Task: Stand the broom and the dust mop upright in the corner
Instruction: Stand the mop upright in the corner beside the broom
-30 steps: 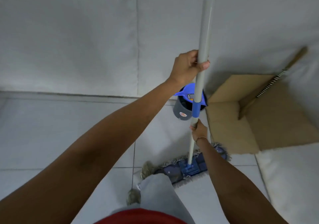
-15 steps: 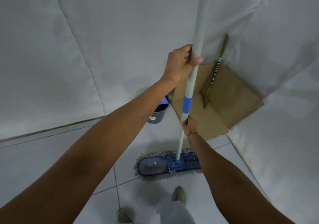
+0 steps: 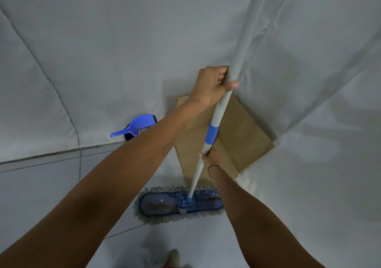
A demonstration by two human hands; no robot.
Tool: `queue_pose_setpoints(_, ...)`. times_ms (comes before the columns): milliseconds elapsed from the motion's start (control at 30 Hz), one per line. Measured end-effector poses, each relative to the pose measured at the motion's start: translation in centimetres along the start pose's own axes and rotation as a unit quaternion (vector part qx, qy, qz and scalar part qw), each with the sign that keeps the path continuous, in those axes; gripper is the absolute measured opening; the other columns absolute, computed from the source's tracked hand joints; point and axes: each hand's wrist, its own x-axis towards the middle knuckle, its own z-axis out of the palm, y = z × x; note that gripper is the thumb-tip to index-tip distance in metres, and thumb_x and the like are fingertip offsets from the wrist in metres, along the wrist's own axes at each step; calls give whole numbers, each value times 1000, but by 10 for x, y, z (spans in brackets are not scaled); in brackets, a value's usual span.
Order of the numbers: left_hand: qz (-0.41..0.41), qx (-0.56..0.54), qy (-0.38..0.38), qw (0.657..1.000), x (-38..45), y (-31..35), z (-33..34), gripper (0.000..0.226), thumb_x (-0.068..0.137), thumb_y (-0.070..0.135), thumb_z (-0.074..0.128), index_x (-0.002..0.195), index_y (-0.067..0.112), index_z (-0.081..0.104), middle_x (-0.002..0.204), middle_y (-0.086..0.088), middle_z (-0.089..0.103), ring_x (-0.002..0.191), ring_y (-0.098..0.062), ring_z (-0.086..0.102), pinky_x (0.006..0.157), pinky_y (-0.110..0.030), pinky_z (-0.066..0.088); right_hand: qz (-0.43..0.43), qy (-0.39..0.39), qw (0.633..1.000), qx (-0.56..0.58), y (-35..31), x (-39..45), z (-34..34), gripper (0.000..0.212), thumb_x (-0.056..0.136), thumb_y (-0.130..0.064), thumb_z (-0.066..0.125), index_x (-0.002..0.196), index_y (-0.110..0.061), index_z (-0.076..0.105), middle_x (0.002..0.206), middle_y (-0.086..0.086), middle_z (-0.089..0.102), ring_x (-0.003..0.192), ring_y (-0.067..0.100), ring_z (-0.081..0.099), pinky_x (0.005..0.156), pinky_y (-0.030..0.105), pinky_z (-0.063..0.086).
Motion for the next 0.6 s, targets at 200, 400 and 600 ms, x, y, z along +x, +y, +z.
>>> queue_pose_setpoints(200,7,-3,14,1000,69,-24,7,30,78,2,71,107,-5,66,98,-13,72,89,-18,69,81,-22,58,-36,-28,998,-31,-32,73,-19,30,89,-5,58,118,3,54,118,22,62,111,34,57,92,38,46)
queue_pose_setpoints(400,22,-2,17,1000,140,-44,19,36,75,4,74,109,-3,65,102,-17,73,92,-21,71,84,-27,58,-22,0,999,-42,-59,148,-29,29,91,-9,57,118,3,54,98,15,60,101,32,58,97,46,49)
queue_pose_setpoints(600,17,5,-1,1000,201,-72,41,36,75,5,74,110,-2,65,103,-16,73,91,-19,71,80,-18,57,7,2,999,-43,-78,215,-48,32,91,-12,58,118,4,55,94,17,58,93,30,57,92,40,48)
